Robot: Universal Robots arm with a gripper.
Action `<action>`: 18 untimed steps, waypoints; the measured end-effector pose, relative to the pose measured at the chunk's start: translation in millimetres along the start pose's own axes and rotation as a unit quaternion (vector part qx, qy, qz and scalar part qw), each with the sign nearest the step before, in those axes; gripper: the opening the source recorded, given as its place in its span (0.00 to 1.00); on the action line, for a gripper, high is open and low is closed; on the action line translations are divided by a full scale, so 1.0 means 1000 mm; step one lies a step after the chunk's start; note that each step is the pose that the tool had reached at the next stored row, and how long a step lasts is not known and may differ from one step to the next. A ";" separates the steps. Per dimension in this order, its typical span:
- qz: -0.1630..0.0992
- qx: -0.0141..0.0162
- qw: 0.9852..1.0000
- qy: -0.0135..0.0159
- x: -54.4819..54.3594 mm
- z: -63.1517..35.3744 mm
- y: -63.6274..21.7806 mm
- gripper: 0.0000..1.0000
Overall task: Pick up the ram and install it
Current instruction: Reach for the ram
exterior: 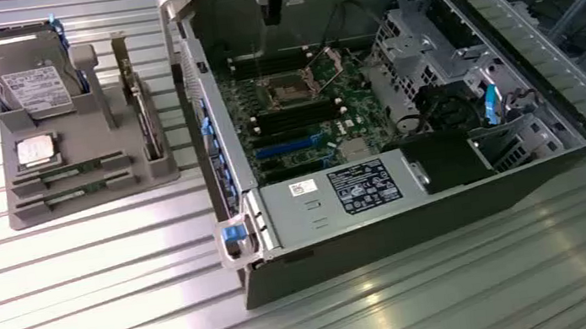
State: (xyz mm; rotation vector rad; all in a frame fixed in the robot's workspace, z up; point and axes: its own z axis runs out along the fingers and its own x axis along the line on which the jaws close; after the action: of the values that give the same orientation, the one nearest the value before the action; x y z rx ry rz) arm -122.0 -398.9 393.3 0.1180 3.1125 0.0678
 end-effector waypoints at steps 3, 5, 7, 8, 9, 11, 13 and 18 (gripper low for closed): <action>0.000 0.000 1.000 0.000 0.005 -0.0001 -0.0004 0.10; 0.000 0.000 1.000 0.000 0.006 -0.0002 -0.0005 0.10; 0.000 0.000 1.000 0.000 0.007 -0.0002 -0.0005 0.10; 0.000 0.000 1.000 0.000 0.008 -0.0002 -0.0006 0.10; 0.000 0.000 1.000 0.000 0.008 -0.0002 -0.0006 0.10; 0.000 0.000 1.000 0.000 0.008 -0.0002 -0.0006 0.10; 0.000 0.000 1.000 0.000 0.009 -0.0002 -0.0007 0.10; 0.000 0.000 1.000 0.000 0.012 -0.0003 -0.0009 0.10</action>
State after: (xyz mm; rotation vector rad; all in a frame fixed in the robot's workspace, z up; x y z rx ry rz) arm -134.0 -398.9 393.3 0.1180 3.1124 0.0679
